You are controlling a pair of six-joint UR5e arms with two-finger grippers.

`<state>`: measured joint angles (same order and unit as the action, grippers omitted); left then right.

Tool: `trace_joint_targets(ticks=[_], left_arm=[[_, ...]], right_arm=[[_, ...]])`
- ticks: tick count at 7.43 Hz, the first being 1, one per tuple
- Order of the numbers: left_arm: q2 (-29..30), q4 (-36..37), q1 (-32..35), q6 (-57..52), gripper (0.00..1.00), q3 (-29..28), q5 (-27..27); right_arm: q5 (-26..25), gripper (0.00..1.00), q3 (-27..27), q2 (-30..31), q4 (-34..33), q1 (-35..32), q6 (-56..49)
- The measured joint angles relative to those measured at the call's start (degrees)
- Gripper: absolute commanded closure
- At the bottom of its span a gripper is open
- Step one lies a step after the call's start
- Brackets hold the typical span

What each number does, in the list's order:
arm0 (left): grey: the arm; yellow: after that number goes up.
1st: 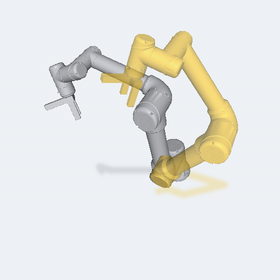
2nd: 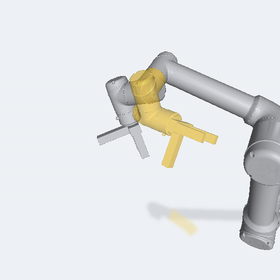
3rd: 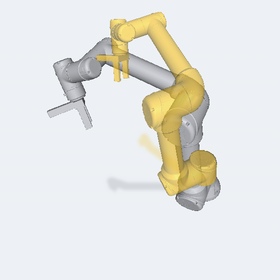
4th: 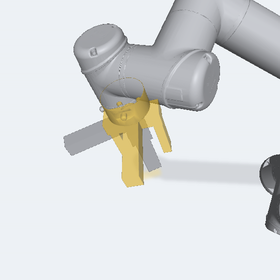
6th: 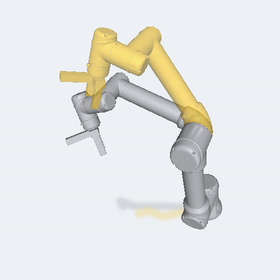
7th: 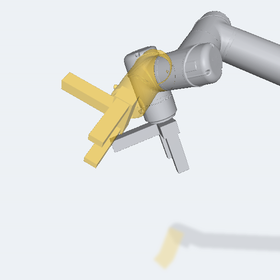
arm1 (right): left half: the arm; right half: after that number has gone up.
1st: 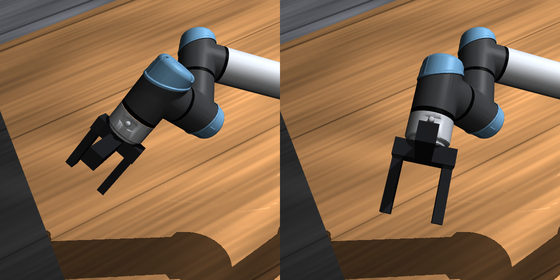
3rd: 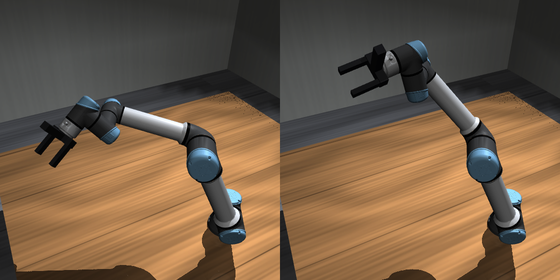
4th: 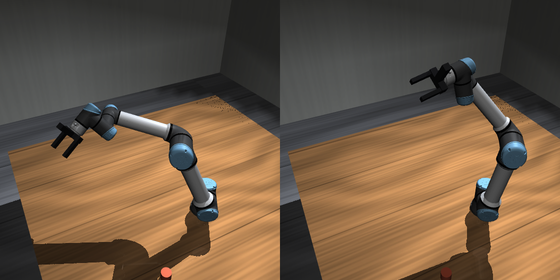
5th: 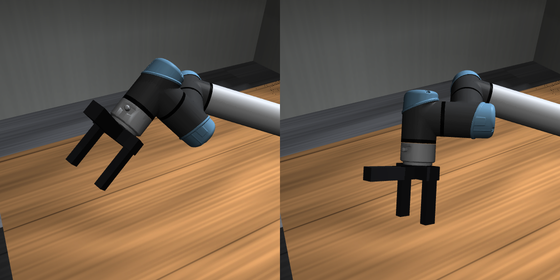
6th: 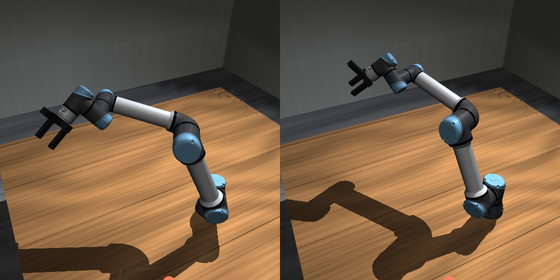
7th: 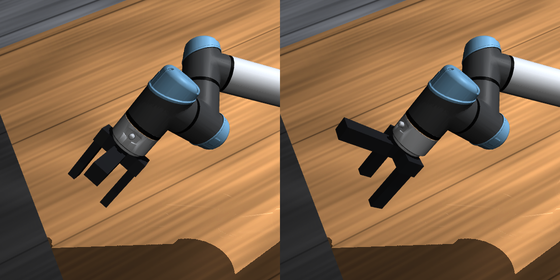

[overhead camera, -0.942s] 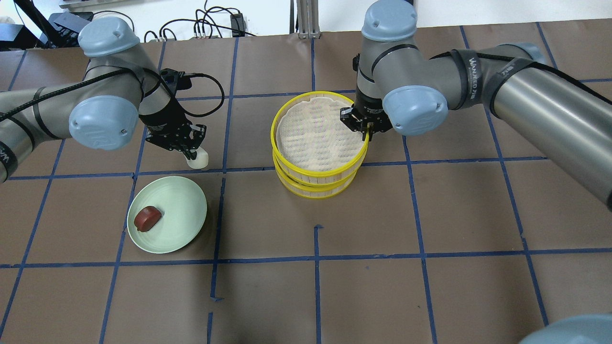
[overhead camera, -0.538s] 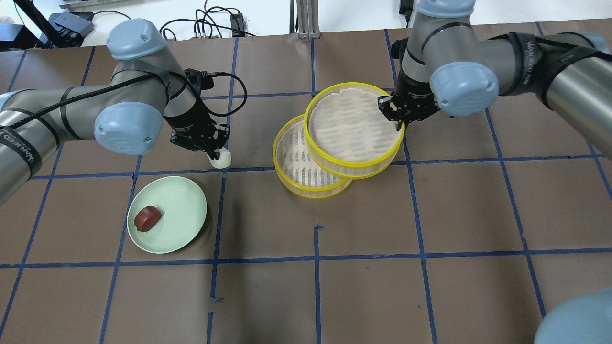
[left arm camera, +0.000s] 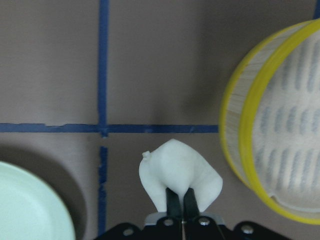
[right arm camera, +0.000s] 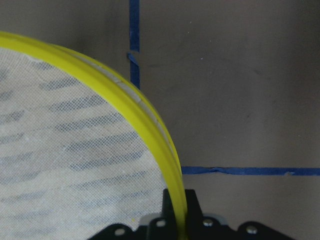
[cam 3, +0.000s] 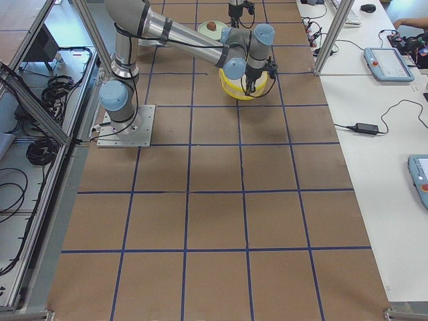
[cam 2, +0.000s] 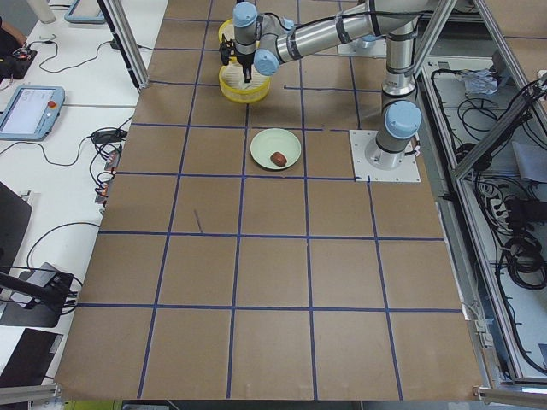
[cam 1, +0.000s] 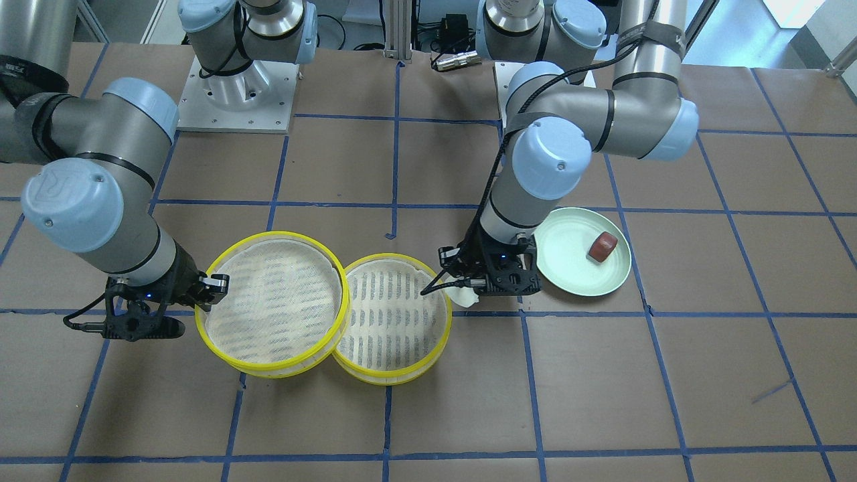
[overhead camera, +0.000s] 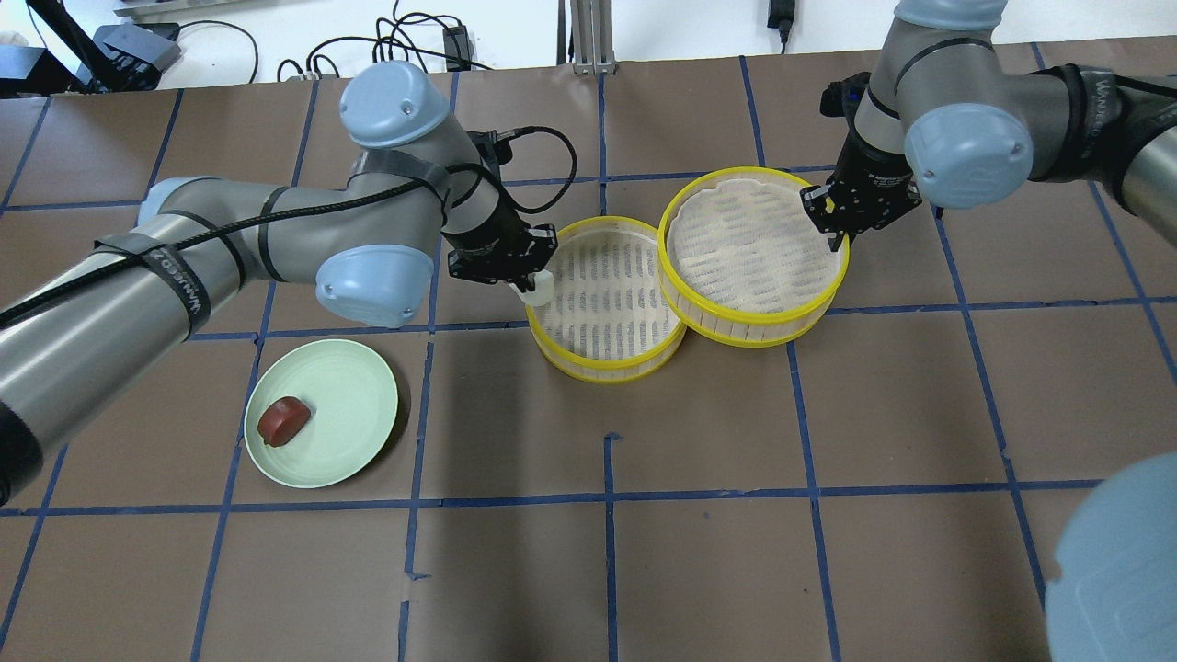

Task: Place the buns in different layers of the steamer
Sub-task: 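Place the white bun into the lower steamer tier with the left gripper, then withdraw the left gripper while the right gripper sets the top tier back on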

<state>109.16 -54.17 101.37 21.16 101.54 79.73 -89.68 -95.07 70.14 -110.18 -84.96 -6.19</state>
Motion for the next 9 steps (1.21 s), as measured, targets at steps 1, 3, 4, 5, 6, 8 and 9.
trace_joint_targets(ticks=[1, 3, 4, 5, 6, 8, 9], left_arm=[[0.8, 1.4, 1.0, 2.1, 0.00, -0.1, 0.0], [1.1, 2.1, 1.5, 3.1, 0.00, -0.1, 0.9], [0.7, 2.1, 1.5, 1.5, 0.00, -0.2, 3.2], [-0.4, 2.0, 1.3, -2.1, 0.00, -0.3, 6.6], [-1.8, 1.1, 0.5, -6.1, 0.00, -0.3, 8.8], [-7.0, -6.1, -4.5, -15.2, 0.00, -0.3, 10.2], [-10.8, -11.3, -7.4, -19.6, 0.00, -0.4, 10.2]], right_arm=[[0.0, 0.96, -0.5, 0.0, 0.0, 0.1, 0.0], [-0.1, 0.97, -0.8, 0.1, -0.1, 0.1, 0.5], [-0.1, 0.97, -0.8, 0.3, -0.1, 0.1, 0.8], [-0.1, 0.97, -0.7, 0.6, 0.1, 0.0, 2.2], [0.0, 0.97, -0.6, 1.0, 0.5, -0.7, 5.3], [0.1, 0.97, -0.3, 2.0, 0.6, -5.8, 14.3], [-0.4, 0.97, -0.2, 2.1, 0.2, -9.4, 19.0]])
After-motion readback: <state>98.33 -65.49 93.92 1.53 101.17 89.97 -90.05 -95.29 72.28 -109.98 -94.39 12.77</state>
